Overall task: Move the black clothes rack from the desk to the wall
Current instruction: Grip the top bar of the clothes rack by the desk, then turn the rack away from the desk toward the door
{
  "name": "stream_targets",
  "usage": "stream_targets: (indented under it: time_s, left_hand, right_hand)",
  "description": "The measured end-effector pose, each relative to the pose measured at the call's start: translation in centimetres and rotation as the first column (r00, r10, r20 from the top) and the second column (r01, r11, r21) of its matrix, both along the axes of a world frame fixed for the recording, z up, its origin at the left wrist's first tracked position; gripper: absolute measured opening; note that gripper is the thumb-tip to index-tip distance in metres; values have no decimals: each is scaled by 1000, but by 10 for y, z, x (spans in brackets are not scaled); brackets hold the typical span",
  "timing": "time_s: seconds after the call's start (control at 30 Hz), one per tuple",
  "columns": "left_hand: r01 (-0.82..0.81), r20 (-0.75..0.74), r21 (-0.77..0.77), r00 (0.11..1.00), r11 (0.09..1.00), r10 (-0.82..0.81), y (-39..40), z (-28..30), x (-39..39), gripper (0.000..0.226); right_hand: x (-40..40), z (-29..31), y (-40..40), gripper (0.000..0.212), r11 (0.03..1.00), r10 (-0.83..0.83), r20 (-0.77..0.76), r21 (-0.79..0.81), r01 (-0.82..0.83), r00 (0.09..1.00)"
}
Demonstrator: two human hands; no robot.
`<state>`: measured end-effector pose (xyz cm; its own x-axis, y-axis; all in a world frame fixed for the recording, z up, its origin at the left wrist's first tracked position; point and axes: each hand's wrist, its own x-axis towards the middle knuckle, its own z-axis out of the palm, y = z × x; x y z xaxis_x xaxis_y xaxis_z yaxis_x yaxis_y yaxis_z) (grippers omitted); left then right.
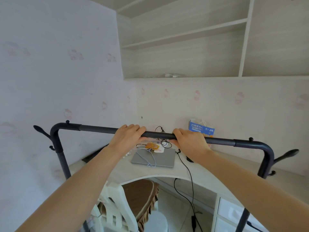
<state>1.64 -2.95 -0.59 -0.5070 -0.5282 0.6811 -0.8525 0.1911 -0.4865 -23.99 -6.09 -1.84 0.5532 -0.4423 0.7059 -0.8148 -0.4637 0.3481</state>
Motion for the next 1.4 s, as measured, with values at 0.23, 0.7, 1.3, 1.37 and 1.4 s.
stream_targets:
  time_s: [0.23, 0.7, 1.3, 1.37, 1.4]
  left_hand:
    - [-32, 15, -76, 999, 997, 33, 38, 34, -11, 33]
    - [-209, 97, -256, 966, 944, 240, 141, 49, -25, 36]
    - [-499, 112, -283, 831, 819, 545, 318, 58, 54, 43]
    - [-528, 120, -280, 809, 801, 575, 342, 59, 66, 42]
    - [-546, 118, -272, 798, 792, 591, 354, 59, 72, 42]
  right_hand:
    - [-11, 31, 18, 33, 992, 77, 17, -98, -75, 997]
    - [-23, 42, 69, 47, 940, 313, 93, -171, -294, 945]
    - [117, 49, 149, 46, 747, 645, 85, -280, -603, 759]
    - [139, 51, 164, 45, 723, 675, 85, -273, -635, 733]
    - [150, 52, 171, 44, 708, 692, 82, -273, -652, 717]
